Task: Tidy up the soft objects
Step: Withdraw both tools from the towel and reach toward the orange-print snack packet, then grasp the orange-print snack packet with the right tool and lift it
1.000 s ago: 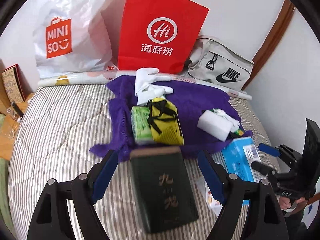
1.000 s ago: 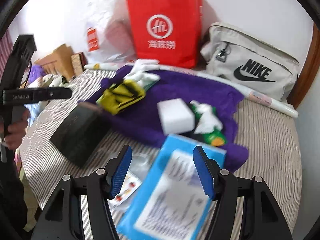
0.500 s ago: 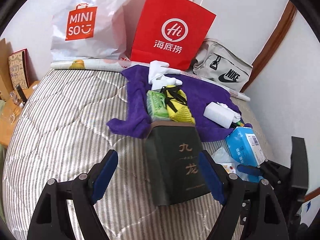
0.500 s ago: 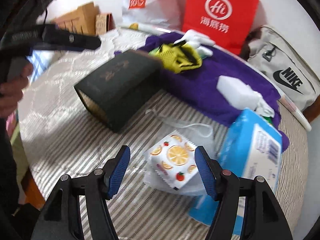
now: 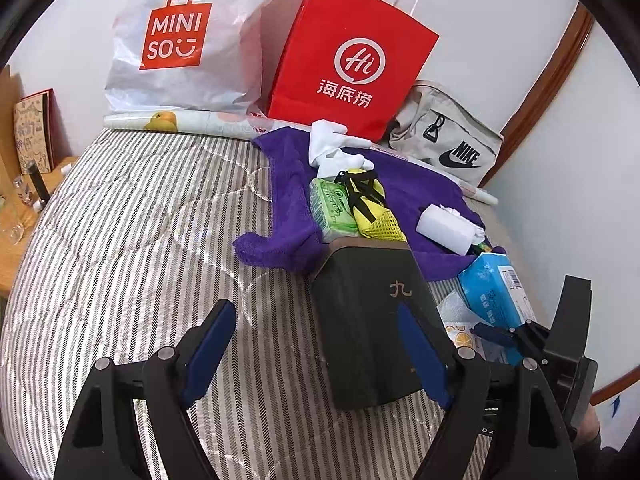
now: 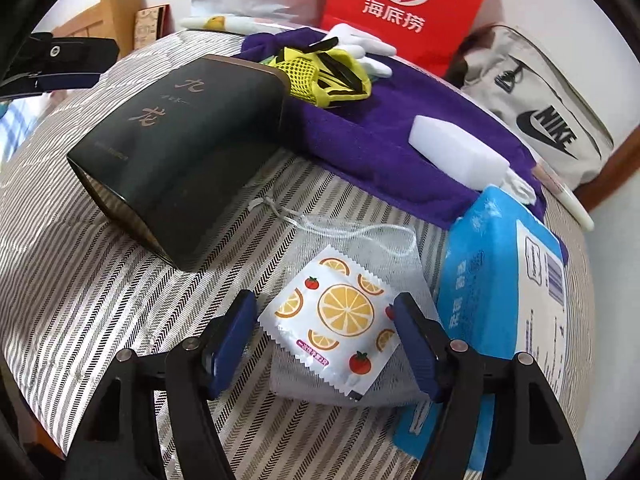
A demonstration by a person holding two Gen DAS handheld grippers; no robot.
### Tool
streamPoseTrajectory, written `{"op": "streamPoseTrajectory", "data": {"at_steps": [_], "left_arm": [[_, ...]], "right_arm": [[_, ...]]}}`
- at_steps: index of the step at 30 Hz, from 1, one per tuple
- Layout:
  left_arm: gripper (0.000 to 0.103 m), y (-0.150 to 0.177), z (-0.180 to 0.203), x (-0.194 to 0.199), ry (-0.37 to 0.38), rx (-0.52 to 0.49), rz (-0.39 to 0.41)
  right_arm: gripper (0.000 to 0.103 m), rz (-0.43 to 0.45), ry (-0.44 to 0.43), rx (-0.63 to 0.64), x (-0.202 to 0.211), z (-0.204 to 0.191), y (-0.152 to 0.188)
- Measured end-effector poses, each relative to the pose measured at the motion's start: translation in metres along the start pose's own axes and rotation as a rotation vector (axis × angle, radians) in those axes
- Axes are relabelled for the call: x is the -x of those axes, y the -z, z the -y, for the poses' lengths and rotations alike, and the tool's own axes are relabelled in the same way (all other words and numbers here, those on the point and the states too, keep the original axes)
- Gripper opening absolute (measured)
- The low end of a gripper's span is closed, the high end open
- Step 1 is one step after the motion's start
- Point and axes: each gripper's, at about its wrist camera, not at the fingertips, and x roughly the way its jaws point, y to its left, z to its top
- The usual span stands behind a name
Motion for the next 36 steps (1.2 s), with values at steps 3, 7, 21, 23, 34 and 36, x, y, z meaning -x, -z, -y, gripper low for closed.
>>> {"op": "streamPoseTrajectory", "data": {"at_steps": [3,7,21,23,34,36], "left_arm": [[0.081,0.003,-0.002,0.002,0.014,-0.004,0.006],[0.081,0.006,-0.004,0.002,0.016,0.0,-0.002],[0.081,0.024,0.001,0.013,0.025,-0.01,-0.009],[0.081,0.027,0.005,0.015,0.025,-0.014,-0.01],[0.081,0.054,0.037,0.025,0.015,-0.054,-0.028],[0.081,0.06,0.042,0.026,0.014,-0.052,-0.031]], "right_arm": [[0.059,0.002,-0.01,-0.011,0.002,0.0,0.002],[0.024,-0.002,-0.051,0.002,0.005,-0.005,0.004],[0.009,0.01,-0.214,-0.099,0.032,-0.006,0.03],[0.009,0.007,-0.25,-0.107,0.04,-0.008,0.038],[0.009,0.023,-0.269,-0.112,0.07,-0.004,0.093],[0.009,0.025,-0.261,-0.134,0.075,0.004,0.105]]}}
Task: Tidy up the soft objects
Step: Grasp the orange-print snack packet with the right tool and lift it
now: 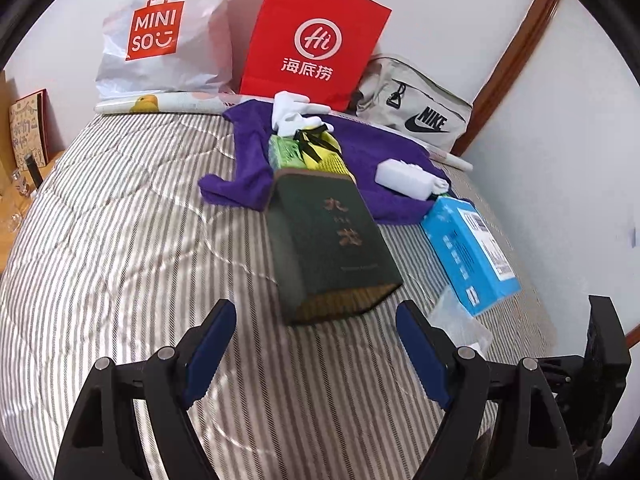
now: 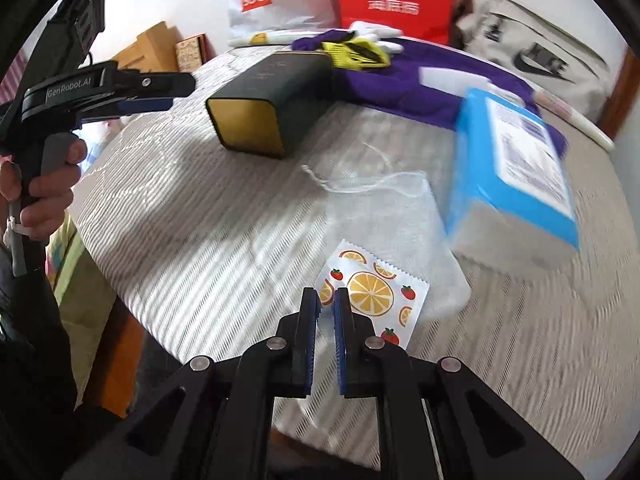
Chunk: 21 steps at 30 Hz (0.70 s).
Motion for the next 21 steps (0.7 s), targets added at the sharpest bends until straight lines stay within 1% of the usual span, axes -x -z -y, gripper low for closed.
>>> {"op": "streamPoseTrajectory", "data": {"at_steps": [4,6,9,10,11,12,13,14,17,21], "left_arm": [[0.081,0.008,0.011,-0.001,0.002,-0.001,-0.005],[0.081,0.012,0.019,-0.003,0.001,-0.009,-0.012],[0.081,0.018,0.029,-0.007,-0.003,-0.02,-0.027],[0.081,0.02,0.031,-0.008,-0.005,-0.022,-0.031],[0.081,0.022,0.034,-0.009,-0.008,-0.025,-0.034],[0.081,0.023,0.035,-0.009,-0.011,-0.026,-0.037],[0.081,0.025,0.037,-0.01,-0.014,-0.027,-0.04],[0.081,0.026,0.039,-0.01,-0.015,-0.029,-0.042],[0.081,0.029,0.042,-0.012,-0.021,-0.029,-0.044],[0.081,0.031,0.047,-0.014,-0.023,-0.036,-0.051]], "right_arm": [[0.009,0.019,0.025,-0.022,0.013,0.014,0.018],[0.01,0.027,0.053,-0.023,0.016,0.019,0.026],[0.014,0.026,0.055,-0.035,0.014,0.027,0.034],[0.02,0.026,0.046,-0.039,0.014,0.029,0.036],[0.031,0.03,0.042,-0.044,0.015,0.031,0.038],[0.037,0.04,0.041,-0.053,0.017,0.033,0.039],[0.048,0.053,0.041,-0.065,0.019,0.035,0.04],[0.054,0.07,0.039,-0.081,0.022,0.038,0.041],[0.056,0.098,0.062,-0.125,0.024,0.048,0.042],[0.056,0.073,0.064,-0.192,0.01,0.058,0.039]]}}
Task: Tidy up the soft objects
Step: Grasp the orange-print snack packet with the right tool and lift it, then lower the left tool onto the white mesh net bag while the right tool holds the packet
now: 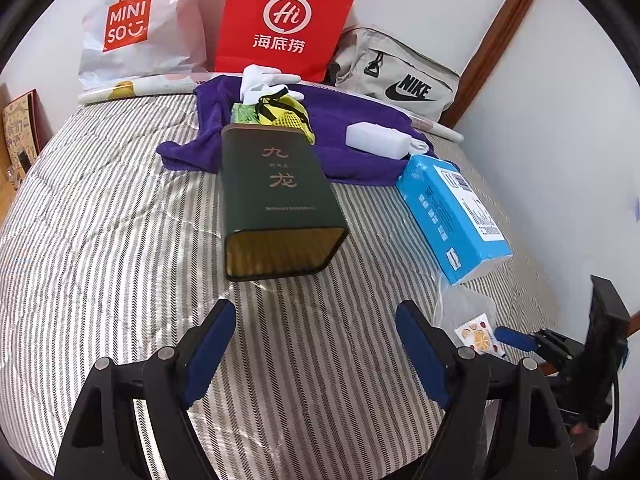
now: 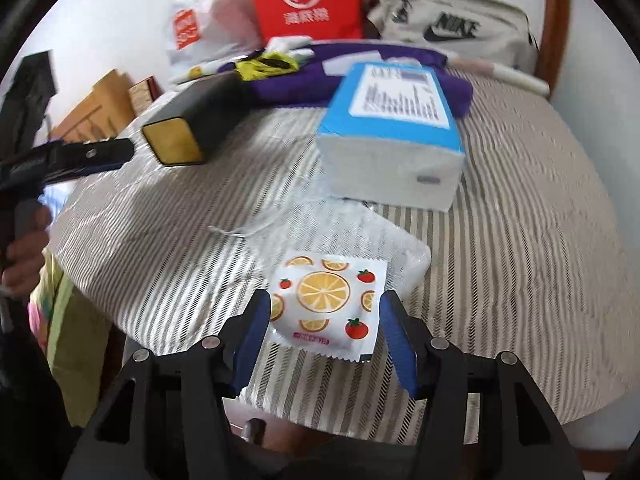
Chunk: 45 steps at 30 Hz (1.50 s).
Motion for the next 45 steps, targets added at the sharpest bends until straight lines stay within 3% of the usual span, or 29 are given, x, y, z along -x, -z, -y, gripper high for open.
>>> {"op": "streamPoseTrajectory", "data": {"at_steps": [6,7,10,13,23,29,34,39,45], "left_arm": [[0.081,0.004,0.004,-0.005,-0.01,-0.009,-0.015],[0.081,0.004,0.005,-0.006,-0.012,-0.01,-0.017],[0.081,0.004,0.007,-0.009,-0.014,-0.011,-0.026],[0.081,0.006,0.012,-0.012,-0.022,-0.025,-0.033],[0.081,0.018,0.05,-0.032,0.018,-0.114,-0.089],[0.081,0.026,0.082,-0.055,0.063,-0.166,-0.133],[0.081,0.027,0.098,-0.07,0.153,-0.169,-0.155],[0.083,0.026,0.117,-0.08,0.163,-0.223,-0.134],[0.102,0.025,0.129,-0.088,0.198,-0.198,-0.128]], "right_arm": [[0.074,0.011,0.01,-0.004,-0.012,-0.006,-0.003],[0.074,0.017,0.014,0.0,-0.014,-0.009,-0.004],[0.058,0.019,0.023,0.042,-0.016,-0.017,-0.003],[0.057,0.03,0.037,0.077,-0.014,-0.021,-0.002],[0.057,0.122,-0.025,0.023,0.023,-0.003,0.001],[0.057,0.153,0.018,0.005,0.038,0.018,0.005],[0.057,0.166,0.048,-0.053,0.046,0.047,0.01],[0.057,0.183,0.057,-0.109,0.051,0.072,0.012],[0.057,0.184,0.073,-0.141,0.052,0.088,0.015]]}}
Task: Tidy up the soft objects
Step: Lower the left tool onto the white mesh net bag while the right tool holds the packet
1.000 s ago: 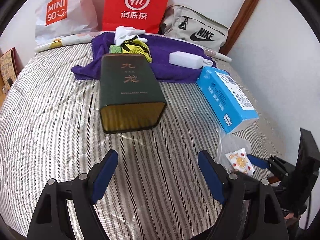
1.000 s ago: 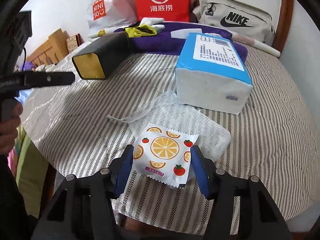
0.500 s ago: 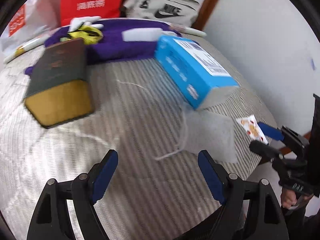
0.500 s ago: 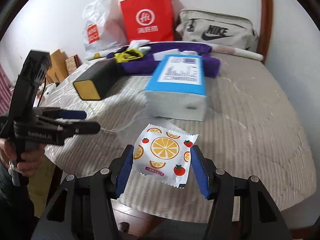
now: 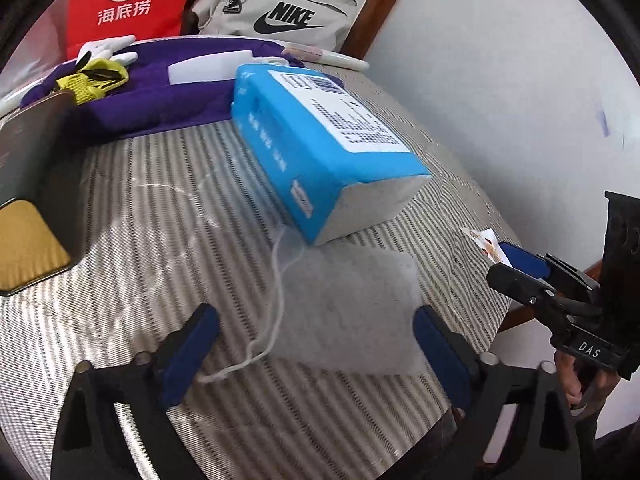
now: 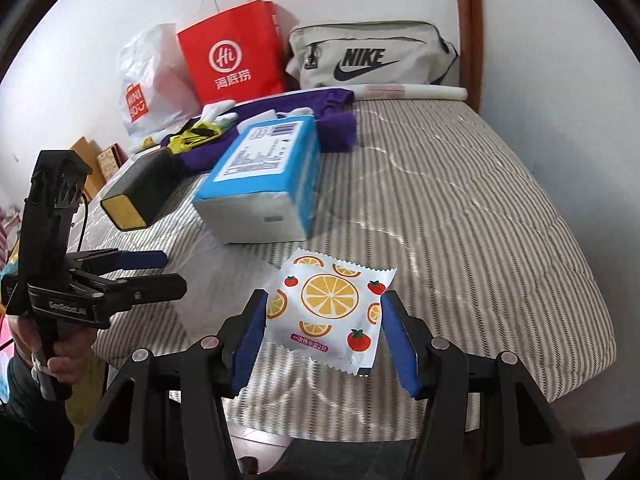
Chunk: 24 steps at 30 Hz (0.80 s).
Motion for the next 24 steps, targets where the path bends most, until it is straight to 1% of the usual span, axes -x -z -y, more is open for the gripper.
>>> {"op": "streamPoseTrajectory", "data": {"at_steps": [1,3,6,8,13,17,18,20,21,22,23,24], "left_arm": [[0.103,0.0,0.004,-0.002,-0.014,-0.013,0.002],[0.103,0.002,0.014,-0.007,-0.068,-0.047,0.006],[0.103,0.007,0.031,-0.015,-0.164,-0.137,-0.001],[0.103,0.01,0.038,-0.017,-0.202,-0.167,0.005],[0.103,0.013,0.041,-0.017,-0.218,-0.16,0.018],[0.103,0.015,0.048,-0.024,-0.283,-0.188,0.025],[0.103,0.015,0.047,-0.023,-0.283,-0.171,0.031],[0.103,0.014,0.047,-0.023,-0.286,-0.169,0.031],[0.101,0.014,0.047,-0.022,-0.293,-0.173,0.032],[0.096,0.015,0.047,-0.021,-0.296,-0.172,0.037],[0.086,0.015,0.046,-0.019,-0.3,-0.172,0.044],[0.079,0.015,0.045,-0.016,-0.302,-0.168,0.052]], "right_arm": [[0.057,-0.001,0.003,-0.006,0.0,0.003,0.0],[0.057,-0.002,0.007,-0.014,-0.001,0.007,0.0],[0.057,-0.005,0.012,-0.03,-0.002,0.014,0.001],[0.057,-0.004,0.012,-0.04,-0.002,0.016,0.002],[0.057,-0.002,0.005,-0.032,0.0,0.013,0.004],[0.057,-0.003,-0.003,-0.033,0.0,0.012,0.005],[0.057,-0.003,-0.005,-0.034,0.0,0.012,0.005],[0.057,-0.003,-0.008,-0.036,0.001,0.012,0.006],[0.057,-0.004,-0.008,-0.036,0.001,0.013,0.006],[0.057,-0.003,-0.009,-0.037,0.002,0.013,0.006],[0.057,-0.002,-0.011,-0.038,0.002,0.013,0.006],[0.057,-0.001,-0.013,-0.039,0.002,0.013,0.006]]}}
